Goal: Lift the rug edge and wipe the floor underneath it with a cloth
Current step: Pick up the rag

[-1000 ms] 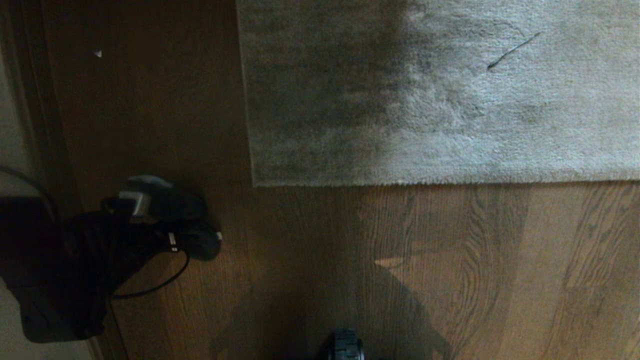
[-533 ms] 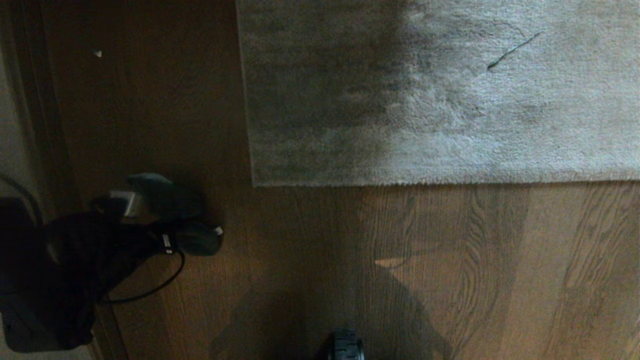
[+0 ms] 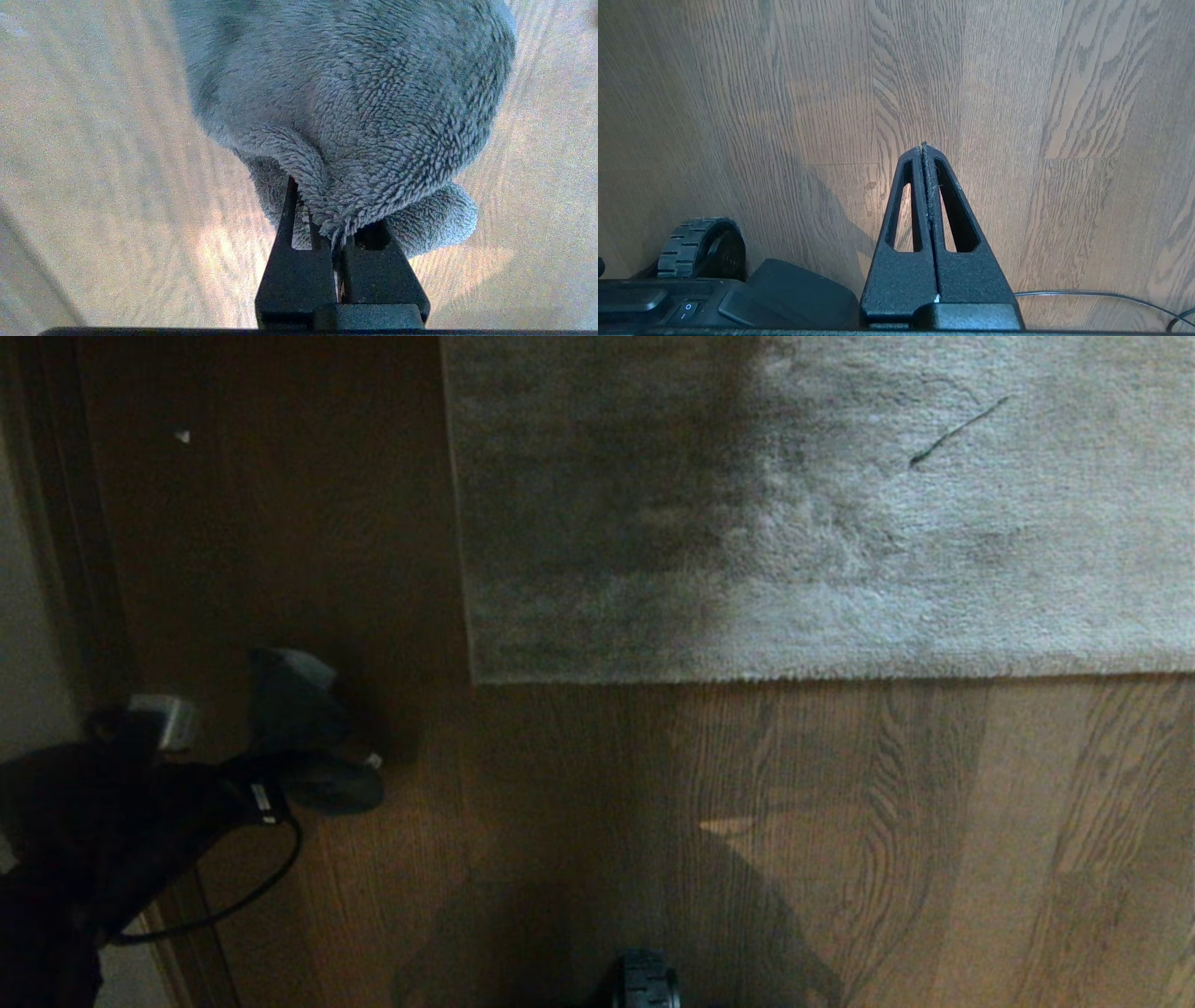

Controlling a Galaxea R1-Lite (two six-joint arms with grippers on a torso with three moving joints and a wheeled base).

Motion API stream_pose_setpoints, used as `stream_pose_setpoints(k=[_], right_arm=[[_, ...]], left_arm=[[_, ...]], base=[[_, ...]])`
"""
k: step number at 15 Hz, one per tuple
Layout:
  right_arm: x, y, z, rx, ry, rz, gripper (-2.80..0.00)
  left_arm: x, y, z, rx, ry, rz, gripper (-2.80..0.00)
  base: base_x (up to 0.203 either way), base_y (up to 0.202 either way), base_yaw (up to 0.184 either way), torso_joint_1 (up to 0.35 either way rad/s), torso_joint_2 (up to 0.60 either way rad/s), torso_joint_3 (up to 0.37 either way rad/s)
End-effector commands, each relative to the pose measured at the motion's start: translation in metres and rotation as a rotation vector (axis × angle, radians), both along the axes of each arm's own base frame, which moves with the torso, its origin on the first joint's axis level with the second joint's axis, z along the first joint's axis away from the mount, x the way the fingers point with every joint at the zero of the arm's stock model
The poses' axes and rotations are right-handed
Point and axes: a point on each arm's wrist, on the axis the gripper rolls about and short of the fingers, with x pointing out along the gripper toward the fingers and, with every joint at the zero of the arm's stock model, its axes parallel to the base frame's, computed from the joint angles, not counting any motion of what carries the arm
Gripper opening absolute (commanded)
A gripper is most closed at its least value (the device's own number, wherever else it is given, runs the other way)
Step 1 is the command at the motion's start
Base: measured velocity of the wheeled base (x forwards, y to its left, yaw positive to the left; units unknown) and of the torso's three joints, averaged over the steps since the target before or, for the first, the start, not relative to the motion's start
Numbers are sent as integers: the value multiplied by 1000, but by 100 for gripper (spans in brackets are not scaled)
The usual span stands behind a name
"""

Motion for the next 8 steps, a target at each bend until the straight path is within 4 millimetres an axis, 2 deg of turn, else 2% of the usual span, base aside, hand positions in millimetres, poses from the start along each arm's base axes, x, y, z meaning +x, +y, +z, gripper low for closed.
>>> stream_pose_setpoints(k=[1,8], right_arm=[[0,0,0,0,-1,0,-280],[0,0,0,0,-1,0,-280]], left_arm=[[-16,6,17,15,-84,24,-280],[-27,28,17,4,-83,-14,-280]], base=[[0,0,0,0,0,0],[0,0,0,0,0,0]])
